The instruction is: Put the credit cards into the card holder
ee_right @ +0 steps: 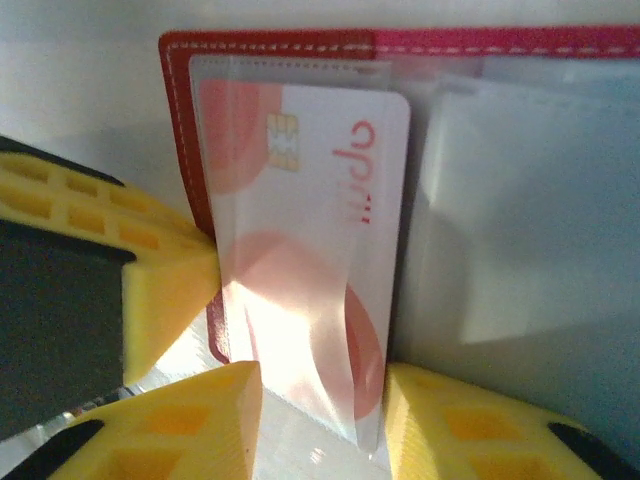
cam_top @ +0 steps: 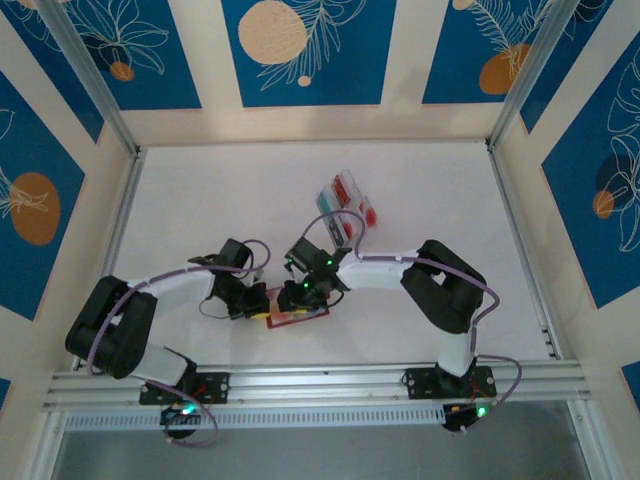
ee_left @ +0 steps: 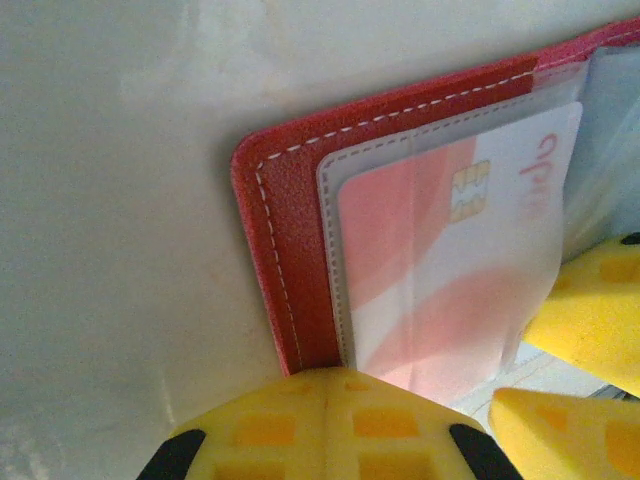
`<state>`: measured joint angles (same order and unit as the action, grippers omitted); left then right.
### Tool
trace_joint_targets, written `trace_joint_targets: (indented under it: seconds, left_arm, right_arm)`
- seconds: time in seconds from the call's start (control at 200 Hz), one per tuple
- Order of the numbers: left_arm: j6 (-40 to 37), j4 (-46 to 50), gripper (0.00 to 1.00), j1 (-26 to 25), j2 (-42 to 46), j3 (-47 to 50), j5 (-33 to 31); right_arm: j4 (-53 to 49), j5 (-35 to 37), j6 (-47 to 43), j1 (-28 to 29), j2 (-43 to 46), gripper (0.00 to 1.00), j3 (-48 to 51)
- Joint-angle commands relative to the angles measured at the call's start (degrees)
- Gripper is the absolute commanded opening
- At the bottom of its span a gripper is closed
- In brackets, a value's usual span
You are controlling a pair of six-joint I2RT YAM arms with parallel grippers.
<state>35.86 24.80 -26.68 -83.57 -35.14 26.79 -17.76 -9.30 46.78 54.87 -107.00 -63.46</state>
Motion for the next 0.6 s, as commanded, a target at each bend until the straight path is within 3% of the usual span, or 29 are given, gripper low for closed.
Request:
trace_joint_targets:
  seconds: [0.0, 0.17, 0.355, 0.595]
  left_arm:
    - [-0.3, -3.8, 0.0, -0.6, -4.4, 2.7, -4.5]
    - [-0.3, -4.5, 0.0, -0.6, -5.3, 2.6, -4.5]
    - [-0.5, -5.0, 0.0, -0.6, -6.1, 2.5, -3.9]
    - [-1.7, -4.8, 0.0, -0.6, -6.3, 2.0, -3.5]
  right_arm:
    - [-11.7, 3.6, -3.2, 0.3, 1.9, 0.4, -2.5]
    - [-16.9, 6.9, -4.8, -0.1, 2.4, 0.4, -4.5]
    - [-21.1, 10.8, -6.6, -1.4, 1.1, 0.28, -5.9]
    - [-25.7, 17.7, -12.4, -1.0, 5.2, 0.27, -11.5]
